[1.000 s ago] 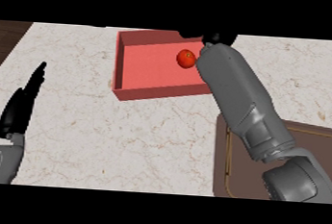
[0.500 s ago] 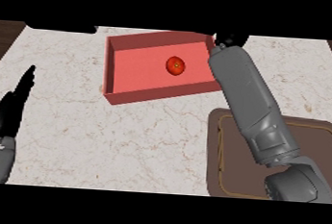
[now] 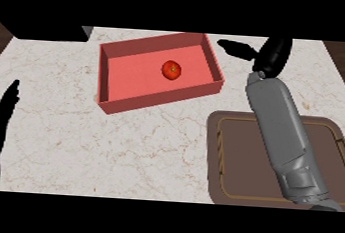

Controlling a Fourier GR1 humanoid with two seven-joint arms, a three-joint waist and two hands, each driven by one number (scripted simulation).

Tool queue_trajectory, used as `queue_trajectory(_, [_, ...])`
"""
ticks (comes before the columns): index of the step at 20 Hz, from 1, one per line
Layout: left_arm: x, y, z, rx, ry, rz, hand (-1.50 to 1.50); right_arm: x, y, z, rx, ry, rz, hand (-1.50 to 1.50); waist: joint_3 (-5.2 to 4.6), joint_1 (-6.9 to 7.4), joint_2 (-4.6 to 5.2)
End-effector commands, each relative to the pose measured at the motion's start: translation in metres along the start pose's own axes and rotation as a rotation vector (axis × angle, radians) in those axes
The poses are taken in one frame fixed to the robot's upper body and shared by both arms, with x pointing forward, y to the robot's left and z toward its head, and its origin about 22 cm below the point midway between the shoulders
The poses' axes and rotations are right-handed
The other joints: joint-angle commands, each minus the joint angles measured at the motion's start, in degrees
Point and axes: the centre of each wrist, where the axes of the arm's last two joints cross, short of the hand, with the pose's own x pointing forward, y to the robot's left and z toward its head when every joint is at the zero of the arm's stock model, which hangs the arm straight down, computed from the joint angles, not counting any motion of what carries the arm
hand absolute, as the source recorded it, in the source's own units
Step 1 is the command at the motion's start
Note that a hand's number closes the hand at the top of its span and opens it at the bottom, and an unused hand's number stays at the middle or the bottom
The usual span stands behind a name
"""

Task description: Pick the tomato from the tray and place it in the cardboard box

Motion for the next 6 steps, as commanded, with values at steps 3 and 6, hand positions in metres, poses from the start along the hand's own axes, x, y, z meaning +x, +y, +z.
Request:
queue_trajectory(3, [0.004,0.008,0.006,0.011,0.008,-0.013,0.00,-0.028,-0.050,0.027,0.071,0.006,0.024,-1.50,-0.03,-1.06,-0.43])
queue_trajectory(6, [-0.007,0.000,0.003,-0.010,0.021,0.012,0.00,-0.027,-0.084,0.031,0.132,0.013,0.070,-1.50,-0.08,-1.20,-0.19])
